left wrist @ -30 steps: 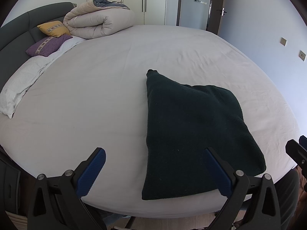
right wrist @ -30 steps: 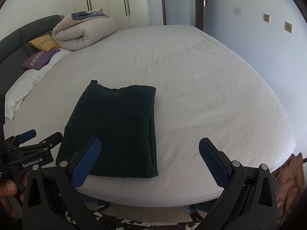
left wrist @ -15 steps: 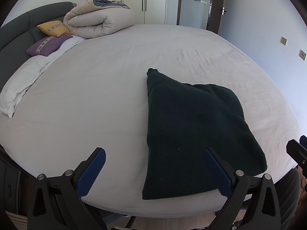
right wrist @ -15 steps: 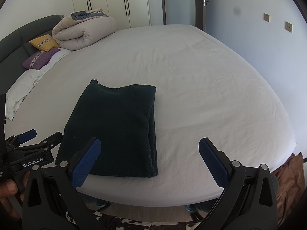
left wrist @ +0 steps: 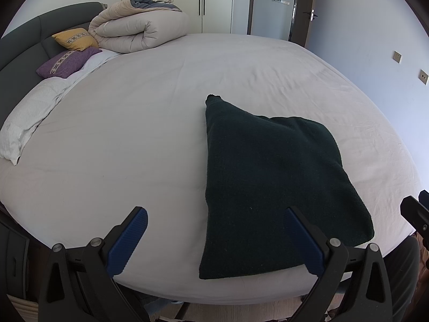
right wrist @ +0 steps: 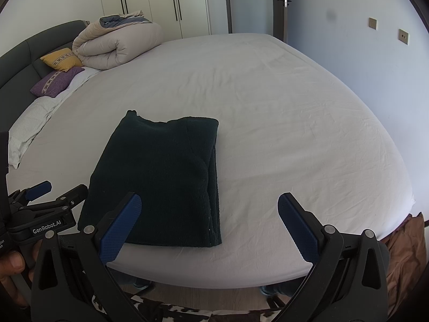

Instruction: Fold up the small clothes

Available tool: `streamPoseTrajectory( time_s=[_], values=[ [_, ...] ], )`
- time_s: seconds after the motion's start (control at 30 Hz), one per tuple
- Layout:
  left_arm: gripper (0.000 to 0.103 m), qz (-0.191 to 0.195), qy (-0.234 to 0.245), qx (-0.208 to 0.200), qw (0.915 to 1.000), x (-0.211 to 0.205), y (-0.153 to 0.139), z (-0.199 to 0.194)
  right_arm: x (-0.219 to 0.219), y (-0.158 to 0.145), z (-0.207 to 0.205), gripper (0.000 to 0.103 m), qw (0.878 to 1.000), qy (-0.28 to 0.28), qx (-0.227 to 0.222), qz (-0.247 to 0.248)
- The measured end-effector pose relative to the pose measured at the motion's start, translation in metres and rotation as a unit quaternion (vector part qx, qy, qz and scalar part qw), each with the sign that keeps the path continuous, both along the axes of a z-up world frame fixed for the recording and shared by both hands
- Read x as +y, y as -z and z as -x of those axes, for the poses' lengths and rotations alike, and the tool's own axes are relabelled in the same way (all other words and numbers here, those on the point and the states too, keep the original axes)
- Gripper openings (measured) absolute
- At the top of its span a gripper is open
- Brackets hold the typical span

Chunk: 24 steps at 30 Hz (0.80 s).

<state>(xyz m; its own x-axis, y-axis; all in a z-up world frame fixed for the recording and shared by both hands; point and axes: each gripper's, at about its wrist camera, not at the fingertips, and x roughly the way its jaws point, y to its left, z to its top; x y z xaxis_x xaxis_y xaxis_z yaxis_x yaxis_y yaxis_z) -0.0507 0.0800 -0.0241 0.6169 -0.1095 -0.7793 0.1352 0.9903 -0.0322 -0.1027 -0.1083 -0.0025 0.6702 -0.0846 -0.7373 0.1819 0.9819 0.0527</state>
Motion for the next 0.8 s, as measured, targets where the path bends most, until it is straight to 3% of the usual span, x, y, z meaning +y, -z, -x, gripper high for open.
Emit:
streamPoseTrajectory(
  time_s=[0.8],
  values=[
    [0.103, -0.001, 0.000, 0.003, 1.0000, 0.0012, 0.0028, 0.0006, 0.0024, 0.0020, 0.0012, 0.103, 1.000, -0.001, 0.002, -0.001]
  ],
)
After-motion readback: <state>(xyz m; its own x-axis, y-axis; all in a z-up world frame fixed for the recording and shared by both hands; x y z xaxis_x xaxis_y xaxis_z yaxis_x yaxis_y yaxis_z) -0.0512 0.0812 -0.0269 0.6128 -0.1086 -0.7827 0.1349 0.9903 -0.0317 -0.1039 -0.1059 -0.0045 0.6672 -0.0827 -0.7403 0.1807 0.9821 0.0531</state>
